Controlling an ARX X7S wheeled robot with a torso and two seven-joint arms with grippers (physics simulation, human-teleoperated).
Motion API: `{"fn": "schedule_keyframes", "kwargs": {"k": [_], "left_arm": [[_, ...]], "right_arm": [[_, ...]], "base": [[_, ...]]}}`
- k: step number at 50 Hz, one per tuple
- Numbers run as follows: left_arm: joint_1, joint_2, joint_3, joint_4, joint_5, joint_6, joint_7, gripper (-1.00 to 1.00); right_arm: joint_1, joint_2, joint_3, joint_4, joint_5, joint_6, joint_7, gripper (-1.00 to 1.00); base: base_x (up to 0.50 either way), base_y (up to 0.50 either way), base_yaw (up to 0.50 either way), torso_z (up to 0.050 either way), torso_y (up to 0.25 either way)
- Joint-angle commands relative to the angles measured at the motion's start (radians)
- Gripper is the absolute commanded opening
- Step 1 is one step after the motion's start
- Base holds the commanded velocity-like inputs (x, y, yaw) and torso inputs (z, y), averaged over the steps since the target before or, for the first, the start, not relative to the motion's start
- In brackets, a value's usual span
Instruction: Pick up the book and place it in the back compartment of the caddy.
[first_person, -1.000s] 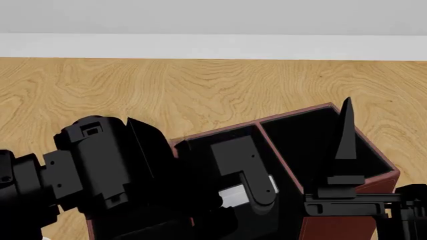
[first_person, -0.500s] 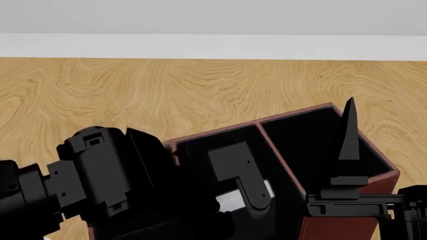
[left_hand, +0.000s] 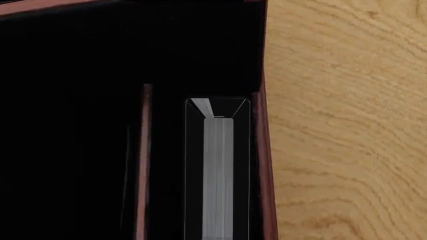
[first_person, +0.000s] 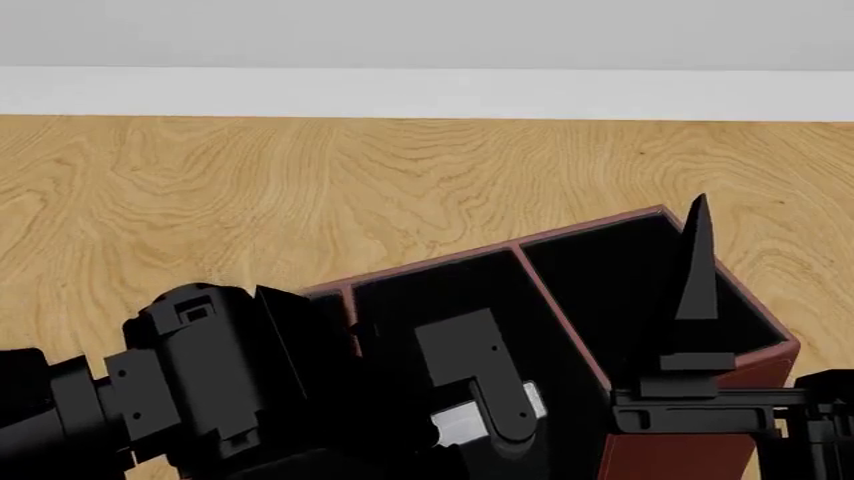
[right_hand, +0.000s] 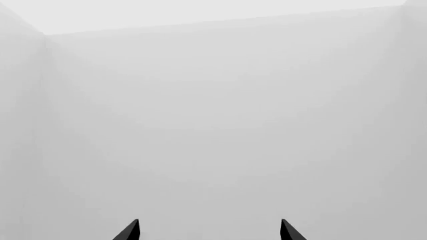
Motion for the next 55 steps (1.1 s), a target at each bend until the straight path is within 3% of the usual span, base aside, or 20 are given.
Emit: {"fn": "schedule_keyframes", "kwargs": {"k": [1, 10, 11, 55], "left_arm": [[0.018, 0.002, -0.022, -0.012, 0.013, 0.016, -0.026, -1.0], [0.031, 0.002, -0.024, -0.02, 0.03, 0.039, -0.046, -1.0], [0.029, 0.002, -0.023, -0.018, 0.021, 0.036, -0.044, 1.0], [-0.024, 0.002, -0.022, -0.022, -0.01, 0.069, -0.067, 1.0]], "right_arm": [[-0.002, 0.002, 0.0, -0.001, 0.002, -0.003, 0.001, 1.0], [0.006, 0.002, -0.013, 0.005, -0.003, -0.002, -0.001, 1.0], [0.006, 0.002, -0.013, 0.005, -0.003, -0.002, -0.001, 1.0], [0.011, 0.008, -0.027, 0.005, -0.002, -0.005, 0.002, 1.0]], "base": [[0.0, 0.0, 0.0, 0.0, 0.0], [0.0, 0.0, 0.0, 0.0, 0.001], [0.0, 0.0, 0.0, 0.0, 0.0], [0.0, 0.0, 0.0, 0.0, 0.0]]}}
